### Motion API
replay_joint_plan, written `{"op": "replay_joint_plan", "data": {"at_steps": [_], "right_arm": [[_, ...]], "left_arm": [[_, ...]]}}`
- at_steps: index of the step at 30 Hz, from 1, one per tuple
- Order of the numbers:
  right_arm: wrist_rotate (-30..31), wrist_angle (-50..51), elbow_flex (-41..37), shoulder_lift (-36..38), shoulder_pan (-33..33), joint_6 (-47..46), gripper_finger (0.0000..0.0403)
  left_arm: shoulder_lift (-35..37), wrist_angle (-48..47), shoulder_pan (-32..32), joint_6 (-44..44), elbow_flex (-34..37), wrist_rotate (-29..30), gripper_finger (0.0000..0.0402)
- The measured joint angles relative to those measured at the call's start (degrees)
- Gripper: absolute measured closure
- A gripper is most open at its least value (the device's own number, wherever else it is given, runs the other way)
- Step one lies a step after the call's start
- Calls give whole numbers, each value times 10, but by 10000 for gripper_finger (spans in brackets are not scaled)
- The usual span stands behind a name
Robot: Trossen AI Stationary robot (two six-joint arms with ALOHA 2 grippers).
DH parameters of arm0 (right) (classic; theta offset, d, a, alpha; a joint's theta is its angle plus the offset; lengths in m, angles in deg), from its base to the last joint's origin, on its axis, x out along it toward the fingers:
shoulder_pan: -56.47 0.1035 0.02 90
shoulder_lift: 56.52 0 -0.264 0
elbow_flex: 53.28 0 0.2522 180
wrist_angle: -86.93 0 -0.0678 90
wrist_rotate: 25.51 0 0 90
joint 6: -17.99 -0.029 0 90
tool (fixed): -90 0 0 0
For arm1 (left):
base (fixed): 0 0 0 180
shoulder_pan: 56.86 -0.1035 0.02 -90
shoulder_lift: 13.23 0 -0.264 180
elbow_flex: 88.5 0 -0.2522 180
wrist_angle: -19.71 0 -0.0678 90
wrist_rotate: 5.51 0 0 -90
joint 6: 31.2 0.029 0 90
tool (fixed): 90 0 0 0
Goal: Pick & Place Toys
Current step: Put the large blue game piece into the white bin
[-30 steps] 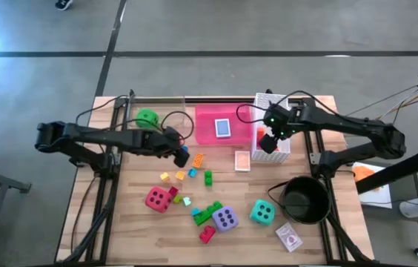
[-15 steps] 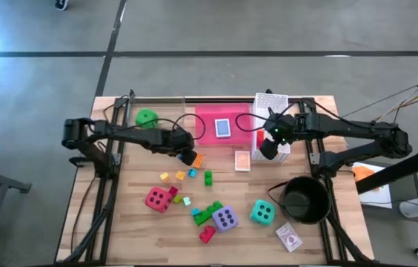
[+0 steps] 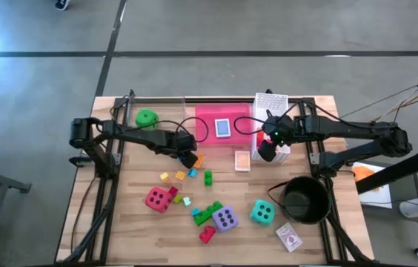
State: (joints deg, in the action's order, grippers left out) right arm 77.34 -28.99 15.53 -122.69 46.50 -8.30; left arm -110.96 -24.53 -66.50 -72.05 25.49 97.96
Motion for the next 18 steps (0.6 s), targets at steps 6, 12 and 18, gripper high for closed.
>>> {"op": "replay_joint_plan", "data": {"at_steps": [6, 12, 18], "right_arm": [[4, -1, 0, 0, 0, -1, 138], [4, -1, -2, 0, 0, -1, 138], [4, -2, -3, 0, 3, -1, 138]], "left_arm": [[0, 9, -3, 6, 0, 4, 260], [0, 11, -6, 21, 0, 5, 266], [6, 7, -5, 35, 0, -3, 266]]}}
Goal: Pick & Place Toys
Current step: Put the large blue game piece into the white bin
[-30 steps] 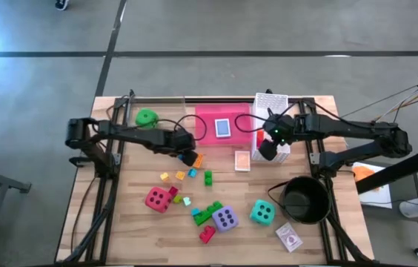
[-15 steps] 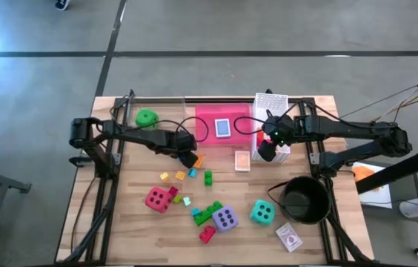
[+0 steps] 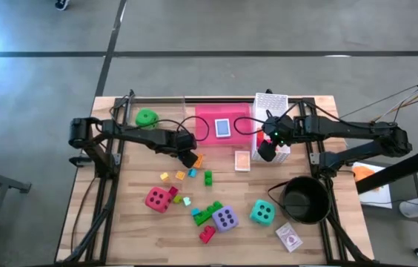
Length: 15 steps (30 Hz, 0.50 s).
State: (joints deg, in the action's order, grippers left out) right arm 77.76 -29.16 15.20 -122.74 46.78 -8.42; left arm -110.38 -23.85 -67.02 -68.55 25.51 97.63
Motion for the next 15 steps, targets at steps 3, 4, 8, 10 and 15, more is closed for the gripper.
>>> {"op": "replay_joint_plan", "data": {"at_steps": [3, 4, 8, 10, 15], "right_arm": [[3, -5, 0, 0, 11, 9, 138], [3, -9, 0, 0, 16, 16, 138], [4, -17, 1, 0, 47, 43, 138], [4, -25, 2, 0, 64, 52, 138], [4, -95, 3, -1, 112, 118, 138]], "left_arm": [[19, -1, 3, 10, 0, -12, 266], [27, -3, 4, 12, 0, -12, 266], [69, -5, 11, 15, 0, -12, 266], [93, -5, 17, 16, 0, -15, 266], [152, 13, 39, 34, 0, -56, 266]]}}
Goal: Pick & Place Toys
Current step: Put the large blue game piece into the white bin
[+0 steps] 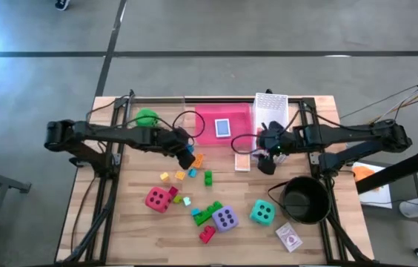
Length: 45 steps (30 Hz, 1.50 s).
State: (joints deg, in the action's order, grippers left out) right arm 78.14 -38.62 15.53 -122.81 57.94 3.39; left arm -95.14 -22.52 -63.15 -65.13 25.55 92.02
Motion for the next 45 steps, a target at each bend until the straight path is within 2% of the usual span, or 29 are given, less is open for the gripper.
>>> {"op": "replay_joint_plan", "data": {"at_steps": [5, 9, 12, 15, 20, 24, 29, 34, 39, 45], "right_arm": [[-17, -119, -1, -6, 49, 120, 138], [-87, -221, -1, -17, 78, 206, 138], [-139, -299, -1, -33, 83, 235, 138], [-160, -343, 5, -53, 84, 248, 138], [-168, -358, 29, -106, 90, 245, 138], [-168, -355, 62, -153, 99, 269, 138], [-174, -326, 107, -184, 102, 281, 138], [-172, -281, 136, -190, 102, 282, 138], [-166, -266, 146, -183, 107, 281, 138], [-151, -267, 152, -165, 106, 284, 138]], "left_arm": [[48, 58, 38, 12, 0, -61, 262], [64, 140, 81, 26, 0, -96, 253], [64, 207, 110, 34, 0, -126, 265], [64, 261, 127, 42, 0, -153, 267], [64, 320, 132, 41, 0, -180, 263], [64, 323, 132, 39, 0, -187, 256], [64, 321, 132, 39, 0, -201, 266], [65, 319, 132, 39, 0, -207, 264], [65, 322, 132, 41, 0, -209, 256], [63, 313, 132, 39, 0, -211, 265]]}}
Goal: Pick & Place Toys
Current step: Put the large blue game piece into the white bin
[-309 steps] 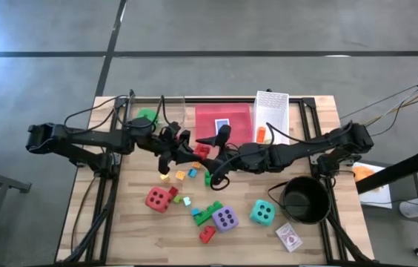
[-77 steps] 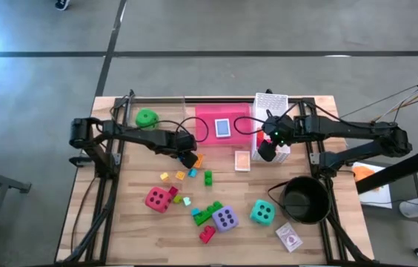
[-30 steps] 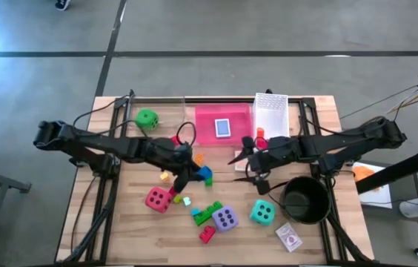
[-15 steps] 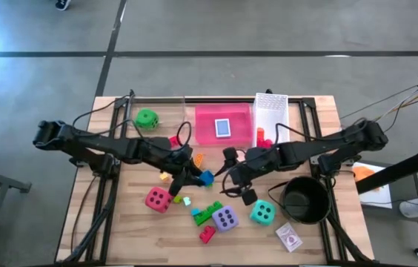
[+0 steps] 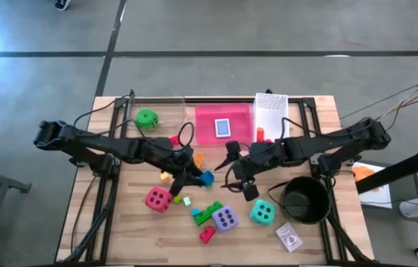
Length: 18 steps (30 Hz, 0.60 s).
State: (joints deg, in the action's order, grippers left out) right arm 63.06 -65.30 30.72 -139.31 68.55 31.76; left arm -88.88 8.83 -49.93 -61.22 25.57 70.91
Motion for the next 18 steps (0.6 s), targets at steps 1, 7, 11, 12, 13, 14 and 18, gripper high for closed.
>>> {"op": "replay_joint_plan", "data": {"at_steps": [1, 7, 11, 12, 13, 14, 18], "right_arm": [[2, 0, 0, 0, 0, 0, 138], [0, 4, -1, 2, 1, 2, 138], [-1, -3, -2, 2, 3, 4, 138], [-3, -9, -2, 2, 3, 4, 138], [-5, -14, -2, 2, 3, 6, 138], [-8, -18, -2, 2, 3, 11, 138], [-30, -50, -2, -9, 3, 29, 138]], "left_arm": [[1, 3, 0, 0, 0, 0, 265], [1, 8, 0, 0, 0, -2, 266], [1, 14, 0, 0, 0, -2, 266], [1, 16, 0, 0, -1, -2, 266], [1, 19, 0, 0, -1, -1, 266], [1, 22, -1, 0, -2, -1, 266], [1, 64, -3, 0, -2, 0, 266]]}}
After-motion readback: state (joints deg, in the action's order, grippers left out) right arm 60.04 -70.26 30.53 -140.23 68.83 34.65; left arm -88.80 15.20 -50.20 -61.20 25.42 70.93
